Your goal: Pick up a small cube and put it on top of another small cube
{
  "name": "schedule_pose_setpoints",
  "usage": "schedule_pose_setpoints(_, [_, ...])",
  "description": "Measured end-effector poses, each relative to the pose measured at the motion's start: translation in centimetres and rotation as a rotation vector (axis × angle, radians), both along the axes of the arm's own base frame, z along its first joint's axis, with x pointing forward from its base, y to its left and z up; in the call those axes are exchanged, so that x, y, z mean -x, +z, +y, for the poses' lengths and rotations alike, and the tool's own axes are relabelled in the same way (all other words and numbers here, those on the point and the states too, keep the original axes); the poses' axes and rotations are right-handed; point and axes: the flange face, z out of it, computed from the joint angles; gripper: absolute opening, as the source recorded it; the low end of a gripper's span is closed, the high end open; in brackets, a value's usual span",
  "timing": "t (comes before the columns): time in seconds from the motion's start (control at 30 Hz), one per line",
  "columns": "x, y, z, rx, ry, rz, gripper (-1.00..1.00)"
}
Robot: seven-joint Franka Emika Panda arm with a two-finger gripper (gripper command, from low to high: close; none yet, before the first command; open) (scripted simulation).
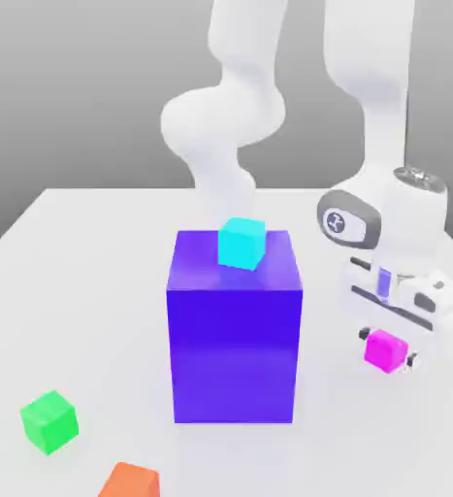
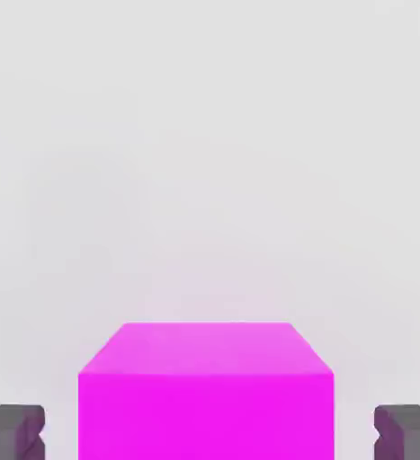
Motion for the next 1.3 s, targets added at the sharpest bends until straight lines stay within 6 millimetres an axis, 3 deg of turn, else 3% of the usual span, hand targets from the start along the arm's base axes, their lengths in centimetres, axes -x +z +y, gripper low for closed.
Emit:
schedule_pose_setpoints(0.13, [0.0,0.1,0.0,0.001,0.0,0.001,-1.0])
schedule_pose_setpoints(0.37, [0.0,5.7,0.0,0.001,0.0,0.001,-1.0])
schedule_pose_setpoints(0.43, [-2.6,6.4,-0.6,0.008,-0.097,0.013,-1.0])
schedule_pose_setpoints(0.6, [-12.3,7.4,-5.3,0.031,-0.502,0.047,-1.0])
schedule_pose_setpoints(0.7, [-17.8,8.1,-9.9,0.047,-0.755,0.063,-1.0])
schedule_pose_setpoints(0.8, [-22.7,9.2,-16.0,0.062,-1.015,0.072,-1.0])
schedule_pose_setpoints(0.9, [-25.1,10.2,-23.4,0.065,-1.263,0.068,-1.0])
schedule_pose_setpoints(1.03, [-24.4,11.1,-33.4,0.053,-1.569,0.05,-1.0])
schedule_pose_setpoints(1.2, [-19.8,11.9,-45.5,0.028,-1.964,0.022,-1.0])
schedule_pose_setpoints(1.23, [-18.6,12.0,-47.5,0.023,-2.038,0.017,-1.0])
schedule_pose_setpoints(1.3, [-16.4,11.7,-49.0,0.008,-2.102,0.006,-1.0])
